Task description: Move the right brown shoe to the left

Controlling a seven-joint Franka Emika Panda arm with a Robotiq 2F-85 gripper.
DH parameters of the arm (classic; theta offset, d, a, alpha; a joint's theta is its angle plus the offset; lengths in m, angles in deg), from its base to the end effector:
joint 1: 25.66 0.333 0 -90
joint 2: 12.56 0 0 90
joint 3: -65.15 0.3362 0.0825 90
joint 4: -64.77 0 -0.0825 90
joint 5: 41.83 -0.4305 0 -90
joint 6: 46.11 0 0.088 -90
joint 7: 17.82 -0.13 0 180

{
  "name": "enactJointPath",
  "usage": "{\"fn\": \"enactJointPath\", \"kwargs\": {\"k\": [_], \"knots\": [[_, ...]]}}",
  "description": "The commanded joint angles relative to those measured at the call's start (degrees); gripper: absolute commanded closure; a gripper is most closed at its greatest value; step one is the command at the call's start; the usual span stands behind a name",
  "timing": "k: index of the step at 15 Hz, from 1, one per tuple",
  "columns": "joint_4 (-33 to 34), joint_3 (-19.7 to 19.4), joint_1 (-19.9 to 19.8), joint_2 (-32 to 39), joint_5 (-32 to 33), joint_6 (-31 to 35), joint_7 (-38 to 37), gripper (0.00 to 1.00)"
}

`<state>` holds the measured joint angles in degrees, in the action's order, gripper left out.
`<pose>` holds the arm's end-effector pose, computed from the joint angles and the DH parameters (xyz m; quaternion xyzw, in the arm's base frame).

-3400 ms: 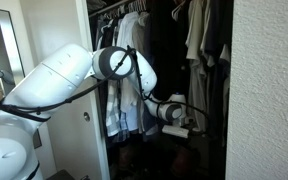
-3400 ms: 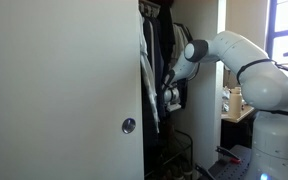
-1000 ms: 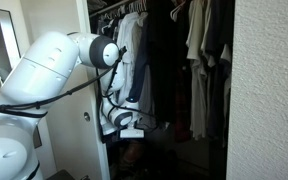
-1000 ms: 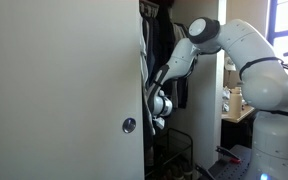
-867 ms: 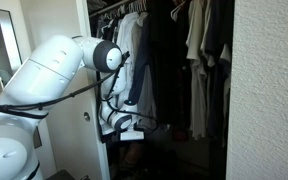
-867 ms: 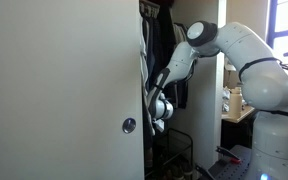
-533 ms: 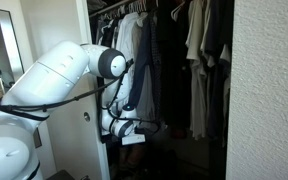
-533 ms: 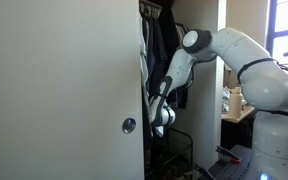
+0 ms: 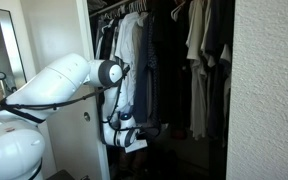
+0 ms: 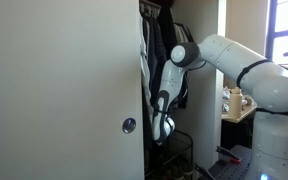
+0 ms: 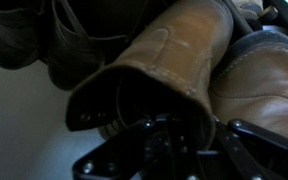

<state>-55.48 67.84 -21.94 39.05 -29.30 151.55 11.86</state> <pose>0.5841 0.0949 -0.0150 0.8920 0.3916 0.2248 0.0209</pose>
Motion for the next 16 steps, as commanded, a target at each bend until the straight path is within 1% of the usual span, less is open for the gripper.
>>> {"fn": "enactJointPath", "kwargs": {"k": [1,2,3,4,6,7,8,9,12,16], "knots": [[2.88,-5.35,6.17,2.0,0.7,0.49,-4.38,0.55],[3.24,-5.97,7.09,2.19,0.5,-0.28,-5.48,0.46],[3.2,-5.79,7.09,1.66,0.77,-1.66,-6.49,0.4],[3.16,-5.67,7.03,1.28,0.95,-2.92,-7.35,0.31],[2.77,-5.04,6.22,-0.12,1.05,-6.4,-8.9,0.18],[2.47,-4.45,5.43,-1.3,1.22,-9.55,-9.6,0.09],[2.25,-3.75,4.49,-2.34,1.55,-12.48,-10.09,0.02],[1.43,-3.14,3.42,-4.23,1.87,-16.21,-10.14,0.0],[-0.76,-0.35,-0.55,-9.53,2.38,-26.21,-8.7,0.0],[-2.79,7.27,-9.62,-15.64,0.36,-36.24,-3.44,0.0]]}}
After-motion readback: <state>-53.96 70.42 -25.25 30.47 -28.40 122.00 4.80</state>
